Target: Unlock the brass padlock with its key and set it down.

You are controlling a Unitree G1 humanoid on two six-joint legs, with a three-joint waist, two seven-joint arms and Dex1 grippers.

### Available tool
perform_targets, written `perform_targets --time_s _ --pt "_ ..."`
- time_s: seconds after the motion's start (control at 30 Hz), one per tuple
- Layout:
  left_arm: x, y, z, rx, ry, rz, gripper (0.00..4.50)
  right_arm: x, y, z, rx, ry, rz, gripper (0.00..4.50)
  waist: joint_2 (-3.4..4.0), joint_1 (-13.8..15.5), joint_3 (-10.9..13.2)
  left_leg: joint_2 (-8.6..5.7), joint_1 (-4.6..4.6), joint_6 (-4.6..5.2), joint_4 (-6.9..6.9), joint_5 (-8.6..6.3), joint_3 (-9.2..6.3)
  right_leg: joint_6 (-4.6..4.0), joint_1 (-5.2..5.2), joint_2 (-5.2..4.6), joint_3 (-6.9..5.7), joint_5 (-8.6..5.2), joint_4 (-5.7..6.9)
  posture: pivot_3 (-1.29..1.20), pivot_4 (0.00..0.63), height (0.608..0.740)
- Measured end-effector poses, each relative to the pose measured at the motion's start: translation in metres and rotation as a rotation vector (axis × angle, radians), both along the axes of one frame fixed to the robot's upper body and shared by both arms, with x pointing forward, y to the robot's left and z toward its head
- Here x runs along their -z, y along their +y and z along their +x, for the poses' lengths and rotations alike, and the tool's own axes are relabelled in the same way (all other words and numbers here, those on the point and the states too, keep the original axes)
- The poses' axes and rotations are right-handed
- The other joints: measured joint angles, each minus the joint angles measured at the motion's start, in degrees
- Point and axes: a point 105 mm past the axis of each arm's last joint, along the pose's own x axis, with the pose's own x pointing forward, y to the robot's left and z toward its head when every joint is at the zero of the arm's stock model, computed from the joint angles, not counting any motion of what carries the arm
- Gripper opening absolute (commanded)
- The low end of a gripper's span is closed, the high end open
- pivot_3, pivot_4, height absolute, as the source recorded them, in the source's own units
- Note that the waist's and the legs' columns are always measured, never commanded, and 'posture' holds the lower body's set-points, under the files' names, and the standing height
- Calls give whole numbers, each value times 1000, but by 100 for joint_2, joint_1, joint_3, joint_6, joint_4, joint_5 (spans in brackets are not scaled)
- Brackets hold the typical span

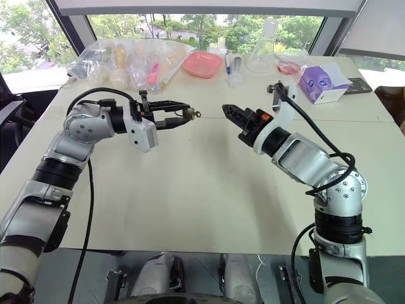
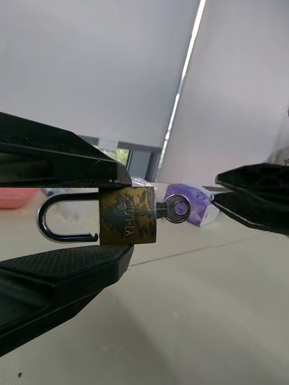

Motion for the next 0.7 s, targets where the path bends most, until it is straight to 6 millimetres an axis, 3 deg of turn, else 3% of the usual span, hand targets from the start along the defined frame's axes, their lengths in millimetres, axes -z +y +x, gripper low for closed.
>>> perform_targets --time_s 0.07,0.23,0.4,0.7 --pt "0 1 1 -4 17 -4 712 2 1 -5 -46 -37 -78 3327 0 11 0 -1 -1 0 2 0 -1 0 2 -1 0 0 -1 0 150 740" --pt "-2 -4 -2 15 40 -12 712 9 19 -17 -168 -78 -145 3327 -1 18 0 -2 -2 0 3 0 -1 0 2 -2 0 0 -1 0 150 740" --pt "-7 -12 -10 54 29 -26 712 12 24 -16 -186 -94 -161 3327 -1 21 0 -2 -2 0 4 0 0 1 2 -2 0 0 -2 0 150 740" --pt "1 -18 -20 78 65 -28 712 9 36 -16 -220 -119 -141 3327 -1 19 0 -2 -2 -1 4 0 0 1 2 -2 0 0 -1 0 150 740"
